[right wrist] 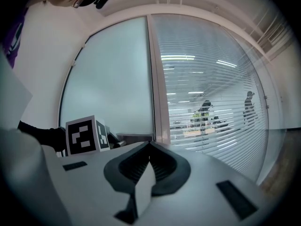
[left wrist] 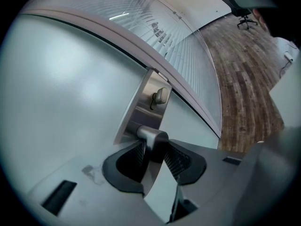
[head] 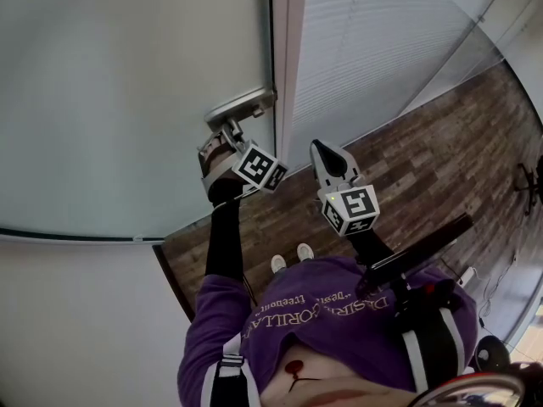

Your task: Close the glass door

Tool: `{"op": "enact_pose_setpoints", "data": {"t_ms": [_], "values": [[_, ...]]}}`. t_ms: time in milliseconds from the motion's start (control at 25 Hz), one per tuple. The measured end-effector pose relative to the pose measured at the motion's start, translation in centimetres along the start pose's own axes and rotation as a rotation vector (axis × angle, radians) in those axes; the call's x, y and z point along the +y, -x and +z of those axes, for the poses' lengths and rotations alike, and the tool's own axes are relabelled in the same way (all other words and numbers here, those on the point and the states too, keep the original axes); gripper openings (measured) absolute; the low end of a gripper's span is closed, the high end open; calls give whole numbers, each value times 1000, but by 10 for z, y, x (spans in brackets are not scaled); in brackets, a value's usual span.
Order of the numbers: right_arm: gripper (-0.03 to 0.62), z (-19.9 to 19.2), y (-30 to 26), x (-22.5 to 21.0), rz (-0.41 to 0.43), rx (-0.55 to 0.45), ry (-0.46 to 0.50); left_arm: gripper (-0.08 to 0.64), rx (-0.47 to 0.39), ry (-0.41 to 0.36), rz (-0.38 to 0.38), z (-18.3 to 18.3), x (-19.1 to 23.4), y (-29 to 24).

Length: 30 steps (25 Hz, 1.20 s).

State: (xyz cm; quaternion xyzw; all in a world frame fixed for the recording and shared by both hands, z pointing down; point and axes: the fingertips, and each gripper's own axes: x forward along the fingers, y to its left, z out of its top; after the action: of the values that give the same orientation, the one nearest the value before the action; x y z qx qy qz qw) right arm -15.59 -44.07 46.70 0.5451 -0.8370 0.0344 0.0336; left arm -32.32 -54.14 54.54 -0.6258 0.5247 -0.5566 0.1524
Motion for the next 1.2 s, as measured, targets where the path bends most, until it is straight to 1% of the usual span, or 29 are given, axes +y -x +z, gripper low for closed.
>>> {"op": "enact_pose_setpoints", "data": {"t_ms": [440, 640, 760, 920, 1000, 1120, 1200], "values": [[-3, 2, -8, 4, 13, -10, 6, 129, -30, 19, 13, 2, 2, -5], [-3, 3, -5, 7, 13, -10, 3, 129, -10, 25, -2, 1, 5, -9], [-3, 6, -7, 2, 4, -12, 3, 129, -30, 12, 17, 5, 7, -11], [-3, 9, -3, 3, -4, -21, 14, 129, -24, 19, -13, 3, 5, -12], [-3, 9, 5, 3, -13, -19, 21, 129, -44, -3, 17, 2, 4, -5], [-3, 10, 10, 0, -23, -14, 25, 130, -103, -20, 78, 4, 10, 6], [-3, 9, 6, -2, -26, -13, 25, 130, -113, -49, 101, 1, 9, 5]]}}
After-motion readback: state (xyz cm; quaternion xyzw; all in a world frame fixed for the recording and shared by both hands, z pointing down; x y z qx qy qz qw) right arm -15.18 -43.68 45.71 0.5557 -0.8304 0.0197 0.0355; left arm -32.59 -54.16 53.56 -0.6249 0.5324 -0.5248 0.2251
